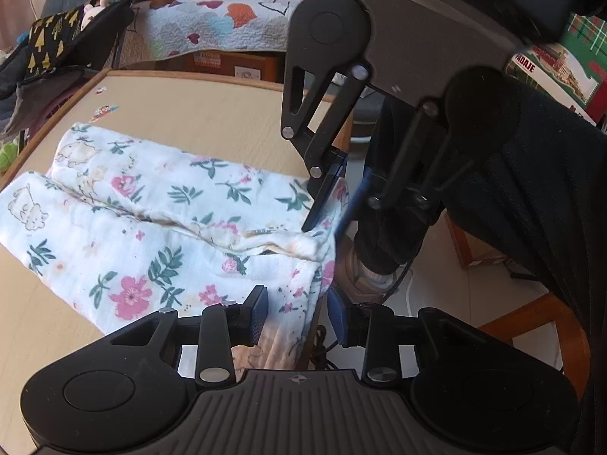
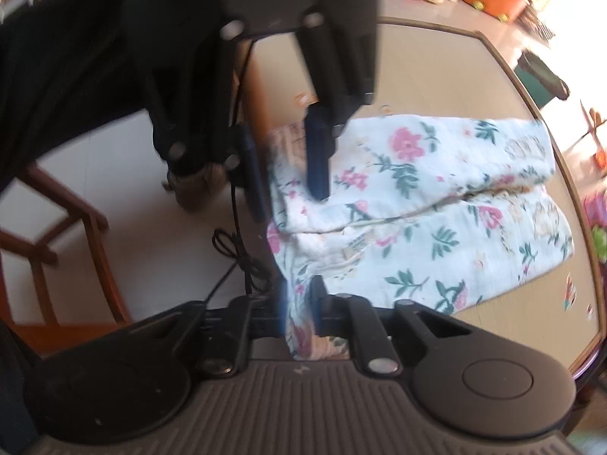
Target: Fold clothes
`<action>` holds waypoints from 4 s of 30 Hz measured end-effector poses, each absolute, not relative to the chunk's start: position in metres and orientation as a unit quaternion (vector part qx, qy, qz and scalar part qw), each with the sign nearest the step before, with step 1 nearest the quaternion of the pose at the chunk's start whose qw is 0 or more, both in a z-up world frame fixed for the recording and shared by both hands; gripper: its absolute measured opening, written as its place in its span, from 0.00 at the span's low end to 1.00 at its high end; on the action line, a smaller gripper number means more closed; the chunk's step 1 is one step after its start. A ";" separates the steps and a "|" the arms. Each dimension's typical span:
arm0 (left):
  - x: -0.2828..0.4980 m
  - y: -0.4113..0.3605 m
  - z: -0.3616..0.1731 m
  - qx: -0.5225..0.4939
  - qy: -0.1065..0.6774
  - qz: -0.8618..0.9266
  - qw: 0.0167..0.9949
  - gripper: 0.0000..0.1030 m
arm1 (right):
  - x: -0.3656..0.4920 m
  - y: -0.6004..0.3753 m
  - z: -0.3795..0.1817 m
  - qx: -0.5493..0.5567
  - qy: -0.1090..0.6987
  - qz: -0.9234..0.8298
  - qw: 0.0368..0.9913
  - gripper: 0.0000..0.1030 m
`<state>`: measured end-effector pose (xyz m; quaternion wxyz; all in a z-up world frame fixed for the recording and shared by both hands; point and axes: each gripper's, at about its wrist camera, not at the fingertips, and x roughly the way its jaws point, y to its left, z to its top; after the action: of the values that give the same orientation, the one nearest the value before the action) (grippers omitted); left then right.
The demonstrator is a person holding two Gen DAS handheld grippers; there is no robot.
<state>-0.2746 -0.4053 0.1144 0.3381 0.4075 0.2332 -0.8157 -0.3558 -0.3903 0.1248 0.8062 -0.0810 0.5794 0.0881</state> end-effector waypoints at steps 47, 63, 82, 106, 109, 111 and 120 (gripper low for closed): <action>-0.263 -0.404 0.124 0.381 0.213 -0.778 0.453 0.43 | -0.316 -0.487 0.126 0.088 0.582 0.000 0.808 0.08; -0.249 -0.403 0.112 0.397 0.227 -0.760 0.462 0.43 | -0.338 -0.485 0.128 0.006 0.584 -0.047 0.810 0.21; -0.257 -0.409 0.108 0.390 0.213 -0.755 0.482 0.53 | -0.349 -0.451 0.110 -0.003 0.526 -0.027 0.850 0.21; -0.250 -0.405 0.108 0.446 0.178 -0.763 0.433 0.61 | -0.343 -0.402 0.110 -0.192 0.530 0.038 0.825 0.36; -0.249 -0.404 0.107 0.443 0.179 -0.765 0.432 0.61 | -0.342 -0.404 0.106 -0.204 0.523 0.018 0.827 0.39; -0.248 -0.406 0.107 0.439 0.185 -0.765 0.433 0.62 | -0.340 -0.408 0.106 -0.200 0.526 0.011 0.826 0.39; -0.243 -0.417 0.104 0.420 0.221 -0.764 0.437 0.58 | -0.333 -0.414 0.103 -0.203 0.528 0.000 0.824 0.38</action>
<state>-0.2433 -0.4168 0.1038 0.4367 0.4200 0.2207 -0.7643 -0.3333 -0.4144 0.1028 0.8244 -0.2030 0.5284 0.0005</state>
